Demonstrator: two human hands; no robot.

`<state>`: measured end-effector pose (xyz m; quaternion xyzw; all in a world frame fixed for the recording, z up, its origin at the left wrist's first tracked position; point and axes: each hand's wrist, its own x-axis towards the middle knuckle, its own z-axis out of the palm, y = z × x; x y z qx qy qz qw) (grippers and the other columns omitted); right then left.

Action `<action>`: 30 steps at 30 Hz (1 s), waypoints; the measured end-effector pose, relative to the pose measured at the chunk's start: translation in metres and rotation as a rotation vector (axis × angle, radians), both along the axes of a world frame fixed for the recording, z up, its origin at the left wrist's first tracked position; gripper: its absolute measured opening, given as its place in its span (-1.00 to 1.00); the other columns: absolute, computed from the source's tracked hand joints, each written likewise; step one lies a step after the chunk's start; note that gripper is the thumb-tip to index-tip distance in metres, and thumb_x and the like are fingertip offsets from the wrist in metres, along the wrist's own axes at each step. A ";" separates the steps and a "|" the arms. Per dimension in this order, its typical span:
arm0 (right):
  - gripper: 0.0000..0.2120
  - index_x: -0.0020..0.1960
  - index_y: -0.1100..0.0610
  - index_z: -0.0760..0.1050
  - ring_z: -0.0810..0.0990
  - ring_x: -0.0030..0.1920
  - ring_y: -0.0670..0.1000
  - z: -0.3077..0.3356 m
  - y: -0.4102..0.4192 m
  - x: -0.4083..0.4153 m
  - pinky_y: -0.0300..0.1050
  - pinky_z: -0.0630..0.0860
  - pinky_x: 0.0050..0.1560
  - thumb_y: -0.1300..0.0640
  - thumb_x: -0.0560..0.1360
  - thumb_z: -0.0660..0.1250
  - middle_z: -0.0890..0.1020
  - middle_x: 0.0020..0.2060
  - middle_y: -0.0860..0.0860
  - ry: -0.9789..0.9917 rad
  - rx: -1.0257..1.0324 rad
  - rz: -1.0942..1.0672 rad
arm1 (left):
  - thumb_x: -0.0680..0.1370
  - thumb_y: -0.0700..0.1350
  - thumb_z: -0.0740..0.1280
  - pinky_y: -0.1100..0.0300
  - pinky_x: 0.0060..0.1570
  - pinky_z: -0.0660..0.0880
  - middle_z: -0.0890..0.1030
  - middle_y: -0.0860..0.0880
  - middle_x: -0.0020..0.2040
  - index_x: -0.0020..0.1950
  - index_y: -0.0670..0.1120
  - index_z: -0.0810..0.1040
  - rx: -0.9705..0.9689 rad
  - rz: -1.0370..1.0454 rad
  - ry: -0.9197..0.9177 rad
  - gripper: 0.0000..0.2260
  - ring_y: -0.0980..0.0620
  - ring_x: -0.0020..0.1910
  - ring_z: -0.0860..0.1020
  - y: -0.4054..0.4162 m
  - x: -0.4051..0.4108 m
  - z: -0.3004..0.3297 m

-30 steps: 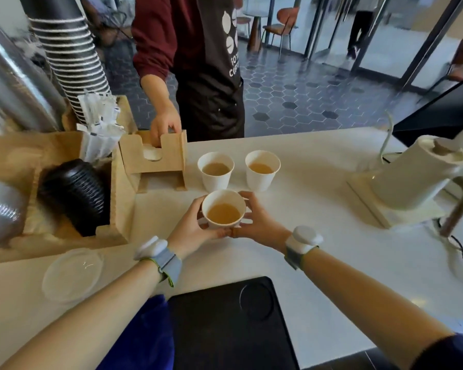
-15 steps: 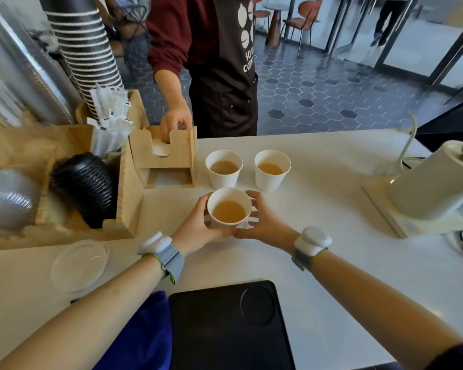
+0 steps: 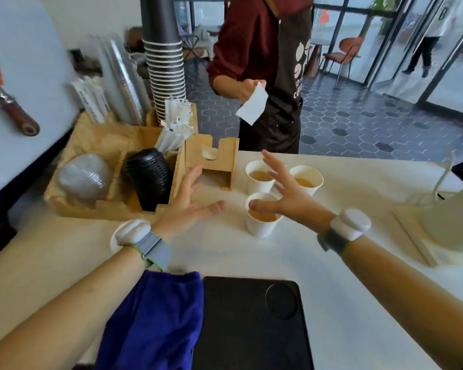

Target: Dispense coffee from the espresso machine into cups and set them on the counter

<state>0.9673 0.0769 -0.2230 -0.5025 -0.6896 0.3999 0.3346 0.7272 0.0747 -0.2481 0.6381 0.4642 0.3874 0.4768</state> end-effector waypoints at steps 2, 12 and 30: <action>-0.01 0.42 -0.38 -0.06 0.12 0.46 -0.05 0.009 -0.003 -0.029 -0.12 0.13 0.34 -0.20 0.22 0.53 0.06 0.49 -0.21 0.000 0.037 0.059 | 0.17 0.33 0.51 0.04 0.42 0.20 0.12 0.18 0.51 0.52 0.20 0.03 0.034 0.047 -0.044 0.05 0.21 0.45 0.14 -0.012 -0.024 0.010; -0.10 0.42 -0.38 0.00 0.08 0.46 -0.12 0.032 -0.046 -0.194 -0.16 0.10 0.32 -0.13 0.27 0.49 0.08 0.47 -0.25 0.116 0.052 0.371 | 0.24 0.22 0.55 0.06 0.41 0.21 0.11 0.19 0.49 0.48 0.25 -0.04 0.141 0.293 -0.026 0.00 0.16 0.46 0.14 -0.108 -0.170 0.044; -0.16 0.40 -0.47 -0.02 0.07 0.43 -0.27 0.020 -0.173 -0.510 -0.23 0.08 0.36 -0.21 0.33 0.46 0.08 0.41 -0.44 0.182 0.027 0.867 | 0.18 0.41 0.45 0.13 0.27 0.24 0.11 0.32 0.46 0.38 0.42 0.03 0.143 0.776 0.056 -0.10 0.23 0.42 0.16 -0.325 -0.439 0.040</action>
